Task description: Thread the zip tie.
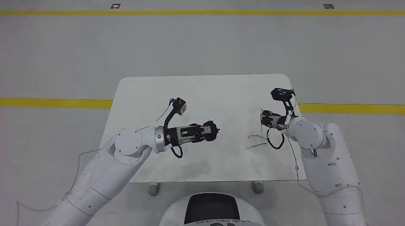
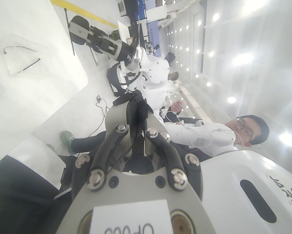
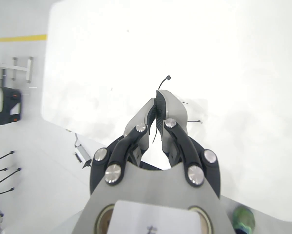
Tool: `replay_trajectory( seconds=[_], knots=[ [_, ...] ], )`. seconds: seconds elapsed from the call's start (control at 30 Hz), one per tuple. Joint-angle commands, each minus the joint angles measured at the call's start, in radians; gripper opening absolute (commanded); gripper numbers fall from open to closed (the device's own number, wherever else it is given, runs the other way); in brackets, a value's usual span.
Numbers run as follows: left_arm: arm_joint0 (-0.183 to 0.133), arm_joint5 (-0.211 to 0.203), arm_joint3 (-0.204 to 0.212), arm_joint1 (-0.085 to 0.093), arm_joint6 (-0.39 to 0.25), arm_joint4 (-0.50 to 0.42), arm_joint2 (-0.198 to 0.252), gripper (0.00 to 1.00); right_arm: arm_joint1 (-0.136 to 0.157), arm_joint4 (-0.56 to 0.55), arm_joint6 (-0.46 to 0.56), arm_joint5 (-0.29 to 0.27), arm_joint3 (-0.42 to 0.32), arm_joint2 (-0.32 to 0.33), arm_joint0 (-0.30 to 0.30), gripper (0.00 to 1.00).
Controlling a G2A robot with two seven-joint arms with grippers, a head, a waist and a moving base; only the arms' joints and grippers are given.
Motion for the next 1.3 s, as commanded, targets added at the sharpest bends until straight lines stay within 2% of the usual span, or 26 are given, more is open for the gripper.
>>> replay_trajectory(
  seconds=[0.0, 0.1, 0.3, 0.47, 0.77, 0.83, 0.9, 1.03, 1.27],
  knots=[
    [0.0, 0.0, 0.0, 0.0, 0.0, 0.0, 0.0, 0.0, 0.002, 0.09, -0.009, -0.042, 0.003, 0.027, -0.013, 0.0],
    [0.0, 0.0, 0.0, 0.0, 0.0, 0.0, 0.0, 0.0, 0.006, 0.201, -0.018, -0.089, 0.015, 0.059, -0.021, 0.0],
    [0.0, 0.0, 0.0, 0.0, 0.0, 0.0, 0.0, 0.0, 0.013, 0.381, -0.02, -0.149, 0.039, 0.09, -0.027, 0.0],
    [0.0, 0.0, 0.0, 0.0, 0.0, 0.0, 0.0, 0.0, 0.018, 0.433, -0.079, -0.218, 0.033, 0.094, -0.049, 0.0],
    [0.0, 0.0, 0.0, 0.0, 0.0, 0.0, 0.0, 0.0, 0.018, 0.432, -0.079, -0.221, 0.033, 0.092, -0.05, 0.0],
    [0.0, 0.0, 0.0, 0.0, 0.0, 0.0, 0.0, 0.0, 0.017, 0.48, -0.118, -0.222, 0.025, 0.097, -0.058, 0.0],
    [0.0, 0.0, 0.0, 0.0, 0.0, 0.0, 0.0, 0.0, 0.017, 0.565, -0.157, -0.251, 0.019, 0.116, -0.079, 0.0],
    [0.0, 0.0, 0.0, 0.0, 0.0, 0.0, 0.0, 0.0, 0.02, 0.734, -0.163, -0.315, 0.023, 0.145, -0.112, 0.0],
    [0.0, 0.0, 0.0, 0.0, 0.0, 0.0, 0.0, 0.0, 0.025, 0.889, -0.156, -0.318, 0.011, 0.158, -0.13, 0.0]
  ],
)
